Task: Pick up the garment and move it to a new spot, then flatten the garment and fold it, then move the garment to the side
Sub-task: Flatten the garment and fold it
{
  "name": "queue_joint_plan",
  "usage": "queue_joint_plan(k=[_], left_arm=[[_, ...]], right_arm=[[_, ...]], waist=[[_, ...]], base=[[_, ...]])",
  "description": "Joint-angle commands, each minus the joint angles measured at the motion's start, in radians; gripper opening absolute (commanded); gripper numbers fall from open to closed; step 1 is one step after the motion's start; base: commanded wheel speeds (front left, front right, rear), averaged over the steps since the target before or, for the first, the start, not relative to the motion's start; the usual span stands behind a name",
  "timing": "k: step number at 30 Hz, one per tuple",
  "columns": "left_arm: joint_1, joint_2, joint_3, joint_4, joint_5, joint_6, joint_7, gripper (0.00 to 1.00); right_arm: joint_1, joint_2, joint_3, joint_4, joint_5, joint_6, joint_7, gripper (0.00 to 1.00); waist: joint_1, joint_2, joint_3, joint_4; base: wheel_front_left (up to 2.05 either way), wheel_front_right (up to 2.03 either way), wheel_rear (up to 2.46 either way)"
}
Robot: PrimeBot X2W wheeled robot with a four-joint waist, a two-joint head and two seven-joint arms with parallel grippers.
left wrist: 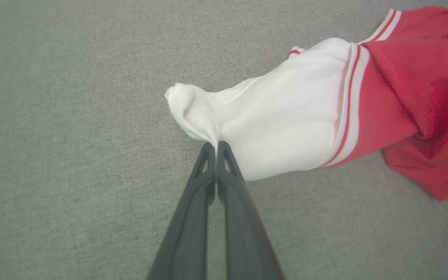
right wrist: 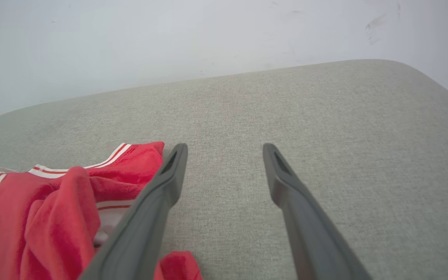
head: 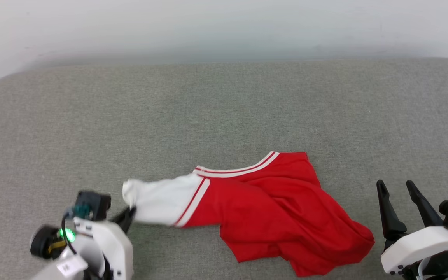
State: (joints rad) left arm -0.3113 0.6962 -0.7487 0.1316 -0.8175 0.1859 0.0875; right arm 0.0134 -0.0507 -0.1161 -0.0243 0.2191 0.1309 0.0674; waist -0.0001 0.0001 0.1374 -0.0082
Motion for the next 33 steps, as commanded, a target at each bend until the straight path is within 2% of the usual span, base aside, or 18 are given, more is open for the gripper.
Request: queue_joint_plan(k=[1, 6, 11, 12, 13, 14, 21, 29, 33], left_arm=[[0.022, -0.006, -0.004, 0.005, -0.007, 0.003, -0.008, 0.0], [0.124, -0.036, -0.005, 0.048, -0.058, 0.013, -0.047, 0.0], [0.188, -0.082, -0.005, 0.119, -0.103, -0.011, -0.089, 0.0], [0.195, -0.094, -0.005, 0.132, -0.11, -0.013, -0.101, 0.21], [0.199, -0.106, -0.003, 0.141, -0.113, -0.014, -0.114, 0.54], [0.201, -0.113, -0.001, 0.148, -0.11, -0.01, -0.13, 1.0], [0.187, -0.144, 0.046, 0.135, -0.063, 0.05, -0.28, 1.0], [0.163, -0.154, 0.112, 0.039, 0.009, 0.117, -0.345, 1.0], [0.161, -0.168, 0.169, -0.03, 0.063, 0.126, -0.353, 1.0]], right_arm=[[0.007, 0.001, -0.001, -0.003, 0.0, 0.0, 0.001, 1.0], [0.018, 0.001, -0.001, -0.009, 0.0, 0.0, 0.013, 1.0], [0.025, 0.001, 0.002, -0.011, 0.005, 0.0, 0.022, 1.0], [0.027, 0.001, 0.002, -0.011, 0.006, 0.0, 0.024, 1.0], [0.029, 0.001, 0.002, -0.01, 0.007, 0.0, 0.026, 1.0], [0.031, 0.001, 0.0, -0.009, 0.008, 0.0, 0.028, 1.0], [0.052, 0.001, -0.013, -0.008, 0.014, 0.0, 0.041, 1.0], [0.041, 0.001, -0.032, 0.043, 0.026, 0.0, 0.076, 1.0], [0.002, 0.001, -0.041, 0.098, 0.033, 0.0, 0.131, 1.0]], waist=[[0.0001, -0.0001, -0.004, 0.004], [0.0001, -0.0001, -0.015, 0.01], [0.0001, -0.0001, -0.028, 0.007], [0.0001, -0.0001, -0.032, 0.006], [0.0001, -0.0001, -0.037, 0.006], [0.0001, -0.0001, -0.043, 0.006], [0.0001, -0.0001, -0.074, 0.012], [0.0001, -0.0001, -0.087, 0.031], [0.0001, -0.0001, -0.079, 0.047]], base=[[0.0, 0.0, 0.0], [0.0, 0.0, 0.0], [0.0, 0.0, 0.0], [0.0, 0.0, 0.0], [0.0, 0.0, 0.0], [0.0, 0.0, 0.0], [0.0, 0.0, 0.0], [0.0, 0.0, 0.0], [0.0, 0.0, 0.0]])
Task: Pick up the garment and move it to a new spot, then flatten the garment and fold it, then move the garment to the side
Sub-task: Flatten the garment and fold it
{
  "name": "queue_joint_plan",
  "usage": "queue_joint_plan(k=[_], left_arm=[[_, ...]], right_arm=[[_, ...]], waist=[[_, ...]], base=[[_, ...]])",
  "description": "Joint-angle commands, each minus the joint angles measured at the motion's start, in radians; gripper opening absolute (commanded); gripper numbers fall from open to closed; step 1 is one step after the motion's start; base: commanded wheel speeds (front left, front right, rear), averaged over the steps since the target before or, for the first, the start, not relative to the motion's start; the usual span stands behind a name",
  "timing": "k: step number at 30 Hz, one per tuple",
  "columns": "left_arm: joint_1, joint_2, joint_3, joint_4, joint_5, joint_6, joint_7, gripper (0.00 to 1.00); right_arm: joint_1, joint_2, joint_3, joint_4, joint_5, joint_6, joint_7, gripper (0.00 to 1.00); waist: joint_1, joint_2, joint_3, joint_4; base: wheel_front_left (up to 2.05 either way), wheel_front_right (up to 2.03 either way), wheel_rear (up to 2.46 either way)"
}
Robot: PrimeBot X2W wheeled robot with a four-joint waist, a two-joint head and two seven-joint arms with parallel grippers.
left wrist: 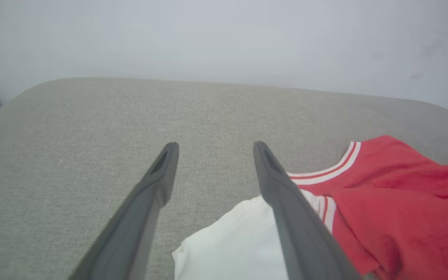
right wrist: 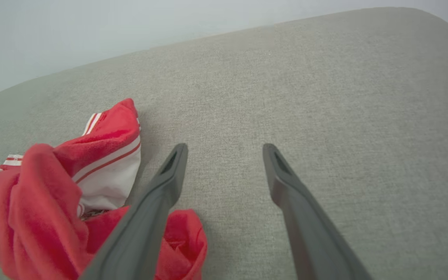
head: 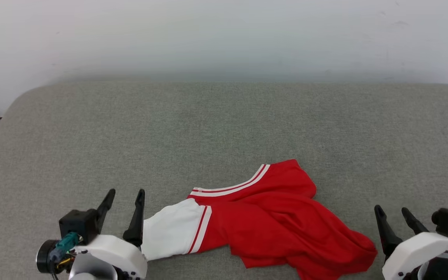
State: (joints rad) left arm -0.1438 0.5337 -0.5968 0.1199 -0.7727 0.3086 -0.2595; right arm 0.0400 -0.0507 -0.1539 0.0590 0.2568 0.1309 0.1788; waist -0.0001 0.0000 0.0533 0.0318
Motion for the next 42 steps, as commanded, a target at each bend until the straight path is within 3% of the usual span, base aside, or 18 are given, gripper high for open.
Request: queue_joint_plan(k=[1, 8, 17, 21, 27, 29, 30, 42], left_arm=[[-0.009, -0.013, 0.037, -0.04, 0.038, 0.003, -0.007, 1.0], [0.003, -0.059, 0.109, -0.142, 0.142, -0.018, -0.007, 1.0], [-0.021, -0.115, 0.145, -0.167, 0.202, -0.069, -0.007, 1.0], [-0.027, -0.137, 0.157, -0.151, 0.212, -0.097, -0.007, 1.0], [-0.024, -0.163, 0.173, -0.124, 0.225, -0.121, -0.006, 1.0], [-0.02, -0.17, 0.179, -0.115, 0.229, -0.128, -0.006, 1.0], [-0.016, -0.174, 0.183, -0.111, 0.233, -0.131, -0.006, 1.0], [0.016, -0.177, 0.189, -0.084, 0.252, -0.14, -0.006, 1.0]], right_arm=[[-0.039, 0.001, -0.004, 0.028, -0.005, 0.0, 0.038, 1.0], [-0.199, -0.028, 0.044, 0.096, -0.008, 0.0, 0.24, 1.0], [-0.399, -0.119, 0.249, 0.191, 0.056, 0.0, 0.499, 1.0], [-0.421, -0.144, 0.321, 0.263, 0.083, 0.0, 0.57, 1.0], [-0.397, -0.133, 0.352, 0.357, 0.122, 0.0, 0.658, 1.0], [-0.399, -0.134, 0.361, 0.361, 0.132, 0.0, 0.659, 0.18], [-0.405, -0.136, 0.36, 0.359, 0.133, 0.0, 0.654, 0.0], [-0.46, -0.195, 0.273, 0.162, 0.032, 0.0, 0.461, 0.0]], waist=[[0.0001, 0.0, 0.009, 0.012], [0.0001, 0.0, 0.06, 0.056], [0.0001, 0.0, 0.126, 0.121], [0.0001, 0.0, 0.145, 0.145], [0.0001, 0.0, 0.152, 0.157], [0.0001, 0.0, 0.151, 0.158], [0.0001, 0.0, 0.148, 0.156], [0.0001, 0.0, 0.076, 0.103]], base=[[0.0, 0.0, 0.0], [0.0, 0.0, 0.0], [0.0, 0.0, 0.0], [0.0, 0.0, 0.0], [0.0, 0.0, 0.0], [0.0, 0.0, 0.0], [0.0, 0.0, 0.0], [0.0, 0.0, 0.0]])
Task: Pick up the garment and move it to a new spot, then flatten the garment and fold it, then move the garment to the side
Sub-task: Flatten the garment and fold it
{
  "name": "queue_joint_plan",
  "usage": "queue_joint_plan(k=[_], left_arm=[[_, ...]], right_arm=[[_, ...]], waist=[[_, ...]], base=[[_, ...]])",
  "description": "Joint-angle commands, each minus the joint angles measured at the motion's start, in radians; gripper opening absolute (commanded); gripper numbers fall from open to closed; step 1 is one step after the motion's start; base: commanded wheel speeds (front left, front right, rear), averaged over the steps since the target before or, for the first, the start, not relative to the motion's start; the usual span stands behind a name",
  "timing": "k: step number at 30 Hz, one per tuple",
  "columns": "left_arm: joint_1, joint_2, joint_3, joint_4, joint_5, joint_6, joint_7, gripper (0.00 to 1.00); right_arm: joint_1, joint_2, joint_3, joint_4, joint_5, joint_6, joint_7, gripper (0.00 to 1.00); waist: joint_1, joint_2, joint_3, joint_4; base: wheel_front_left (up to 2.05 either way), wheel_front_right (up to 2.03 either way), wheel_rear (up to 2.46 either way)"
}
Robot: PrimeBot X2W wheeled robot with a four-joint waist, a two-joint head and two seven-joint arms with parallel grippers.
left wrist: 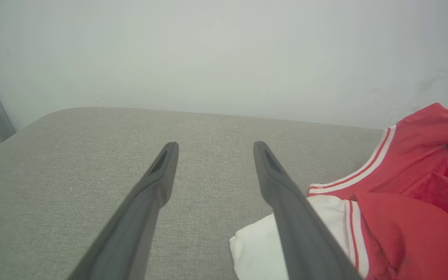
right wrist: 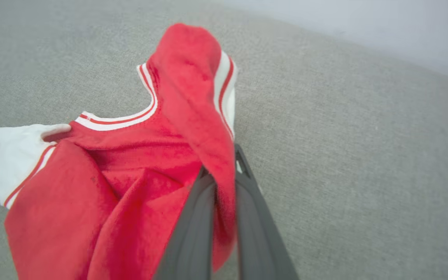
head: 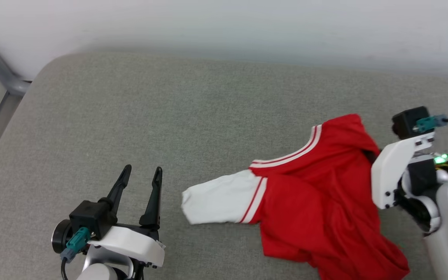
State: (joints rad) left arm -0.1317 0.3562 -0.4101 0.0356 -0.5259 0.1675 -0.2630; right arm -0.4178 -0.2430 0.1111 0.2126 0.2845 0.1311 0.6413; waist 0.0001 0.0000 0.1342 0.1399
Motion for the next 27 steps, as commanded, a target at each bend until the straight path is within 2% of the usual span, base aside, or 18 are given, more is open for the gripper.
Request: queue_joint_plan(k=[1, 3, 8, 13, 19, 20, 21, 27], left_arm=[[0.006, 0.002, 0.001, 0.0, 0.004, 0.001, -0.001, 1.0], [0.011, 0.003, -0.003, -0.003, 0.003, 0.003, 0.003, 1.0], [0.023, 0.008, -0.01, -0.008, -0.002, 0.007, 0.011, 1.0], [0.032, 0.014, -0.016, -0.011, -0.005, 0.009, 0.022, 1.0], [0.022, 0.023, -0.02, -0.004, -0.006, 0.002, 0.034, 1.0], [0.021, 0.023, -0.021, -0.002, -0.008, 0.002, 0.036, 1.0], [0.021, 0.025, -0.021, -0.001, -0.009, 0.002, 0.035, 1.0], [0.041, 0.029, -0.022, 0.009, -0.017, 0.009, 0.043, 1.0]], right_arm=[[0.006, -0.007, -0.008, -0.009, -0.01, -0.001, -0.006, 0.0], [0.031, -0.017, -0.038, -0.047, -0.051, -0.001, -0.018, 0.0], [0.136, 0.025, -0.112, -0.112, -0.118, -0.001, -0.043, 0.0], [0.278, 0.083, -0.082, -0.118, -0.126, -0.001, -0.056, 0.0], [0.359, 0.139, -0.05, -0.052, -0.094, -0.001, -0.115, 0.0], [0.361, 0.147, -0.059, -0.049, -0.092, -0.001, -0.142, 0.45], [0.364, 0.156, -0.068, -0.047, -0.09, -0.001, -0.168, 1.0], [0.388, 0.188, -0.136, -0.072, -0.109, -0.001, -0.387, 1.0]], waist=[[-0.0001, 0.0, -0.01, -0.009], [-0.0001, 0.0, -0.016, -0.016], [-0.0001, 0.0, -0.029, -0.025], [-0.0001, 0.0, -0.032, -0.031], [-0.0001, 0.0, -0.032, -0.039], [-0.0001, 0.0, -0.032, -0.041], [-0.0001, 0.0, -0.033, -0.043], [-0.0001, 0.0, -0.053, -0.05]], base=[[0.0, 0.0, 0.0], [0.0, 0.0, 0.0], [0.0, 0.0, 0.0], [0.0, 0.0, 0.0], [0.0, 0.0, 0.0], [0.0, 0.0, 0.0], [0.0, 0.0, 0.0], [0.0, 0.0, 0.0]])
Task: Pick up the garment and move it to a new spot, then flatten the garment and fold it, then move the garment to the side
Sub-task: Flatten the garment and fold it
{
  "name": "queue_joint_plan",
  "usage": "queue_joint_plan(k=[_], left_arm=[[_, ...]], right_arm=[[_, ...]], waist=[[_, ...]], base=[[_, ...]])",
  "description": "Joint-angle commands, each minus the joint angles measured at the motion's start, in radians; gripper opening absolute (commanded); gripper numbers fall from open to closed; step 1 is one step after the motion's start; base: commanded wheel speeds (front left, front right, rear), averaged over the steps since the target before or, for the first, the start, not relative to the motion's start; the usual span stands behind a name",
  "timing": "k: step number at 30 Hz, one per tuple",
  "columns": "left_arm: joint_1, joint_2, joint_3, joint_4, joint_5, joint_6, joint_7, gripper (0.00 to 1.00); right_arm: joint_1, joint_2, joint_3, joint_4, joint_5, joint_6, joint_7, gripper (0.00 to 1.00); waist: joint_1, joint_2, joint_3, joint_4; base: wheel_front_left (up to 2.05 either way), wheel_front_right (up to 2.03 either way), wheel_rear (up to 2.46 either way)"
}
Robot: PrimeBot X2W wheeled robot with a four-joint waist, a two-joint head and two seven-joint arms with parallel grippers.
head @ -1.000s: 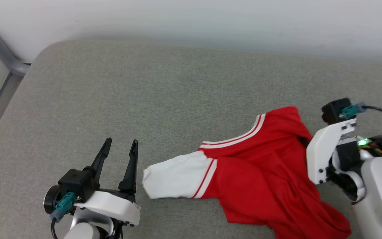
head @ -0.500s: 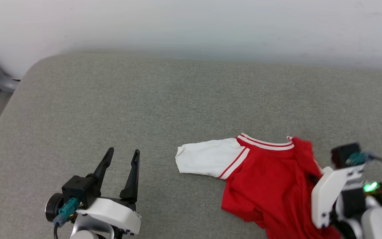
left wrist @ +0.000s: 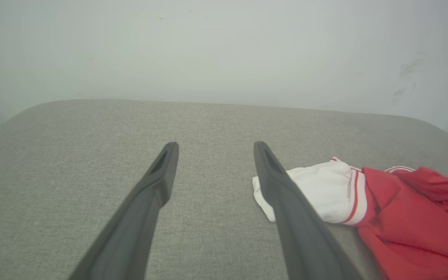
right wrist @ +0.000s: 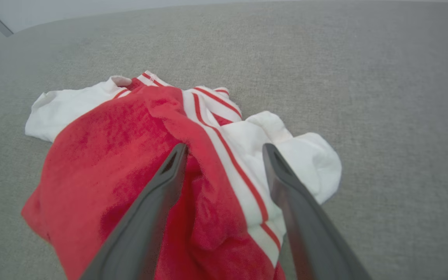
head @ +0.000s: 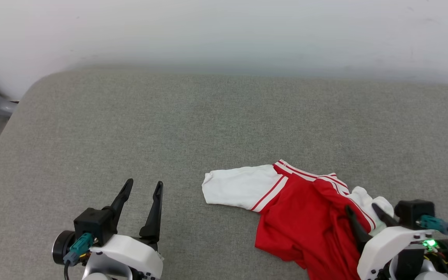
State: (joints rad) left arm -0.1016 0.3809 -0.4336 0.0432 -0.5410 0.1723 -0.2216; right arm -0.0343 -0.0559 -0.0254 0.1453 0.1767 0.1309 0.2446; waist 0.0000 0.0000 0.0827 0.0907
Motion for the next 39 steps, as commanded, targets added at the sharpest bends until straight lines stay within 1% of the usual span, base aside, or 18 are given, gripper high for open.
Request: queue_joint_plan(k=[1, 5, 8, 13, 16, 20, 25, 33, 36, 39], left_arm=[[0.013, 0.005, 0.002, 0.003, -0.003, 0.005, 0.002, 1.0], [0.024, 0.009, 0.004, 0.011, -0.009, 0.013, 0.011, 1.0], [0.034, 0.012, 0.004, 0.017, -0.015, 0.02, 0.021, 1.0], [0.038, 0.024, 0.008, 0.021, -0.023, 0.026, 0.042, 1.0], [0.011, 0.043, 0.008, 0.022, -0.032, 0.012, 0.074, 1.0], [-0.051, 0.07, 0.0, 0.026, -0.053, -0.027, 0.154, 1.0], [-0.172, 0.094, -0.03, 0.064, -0.089, -0.092, 0.303, 1.0], [-0.342, 0.103, -0.105, 0.147, -0.14, -0.202, 0.546, 1.0], [-0.389, 0.109, -0.133, 0.189, -0.143, -0.229, 0.616, 1.0], [-0.435, 0.118, -0.156, 0.229, -0.139, -0.253, 0.659, 1.0]], right_arm=[[0.01, 0.003, -0.005, -0.011, -0.008, 0.0, -0.028, 1.0], [0.033, 0.006, -0.012, -0.04, -0.004, 0.0, -0.155, 1.0], [0.049, 0.006, -0.017, -0.066, -0.003, 0.0, -0.221, 1.0], [0.08, 0.006, -0.029, -0.127, -0.003, 0.0, -0.259, 1.0], [0.101, 0.006, -0.038, -0.162, 0.003, 0.0, -0.253, 1.0], [0.119, 0.006, -0.044, -0.2, 0.005, 0.0, -0.24, 1.0], [0.102, 0.006, -0.038, -0.223, 0.014, 0.0, -0.231, 1.0], [0.061, 0.006, -0.017, -0.234, 0.009, 0.0, -0.235, 1.0], [0.044, 0.006, -0.008, -0.229, 0.016, 0.0, -0.236, 1.0], [0.029, 0.006, 0.001, -0.221, 0.02, 0.0, -0.238, 1.0]], waist=[[0.0, 0.0, -0.006, -0.002], [0.0, 0.0, -0.028, -0.009], [0.0, 0.0, -0.043, -0.014], [0.0, 0.0, -0.062, -0.024], [0.0, 0.0, -0.056, -0.032], [0.0, 0.0, -0.031, -0.048], [0.0, 0.0, 0.019, -0.077], [0.0, 0.0, 0.108, -0.131], [0.0, 0.0, 0.143, -0.149], [0.0, 0.0, 0.174, -0.168]], base=[[0.0, 0.0, 0.0], [0.0, 0.0, 0.0], [0.0, 0.0, 0.0], [0.0, 0.0, 0.0], [0.0, 0.0, 0.0], [0.0, 0.0, 0.0], [0.0, 0.0, 0.0], [0.0, 0.0, 0.0], [0.0, 0.0, 0.0], [0.0, 0.0, 0.0]])
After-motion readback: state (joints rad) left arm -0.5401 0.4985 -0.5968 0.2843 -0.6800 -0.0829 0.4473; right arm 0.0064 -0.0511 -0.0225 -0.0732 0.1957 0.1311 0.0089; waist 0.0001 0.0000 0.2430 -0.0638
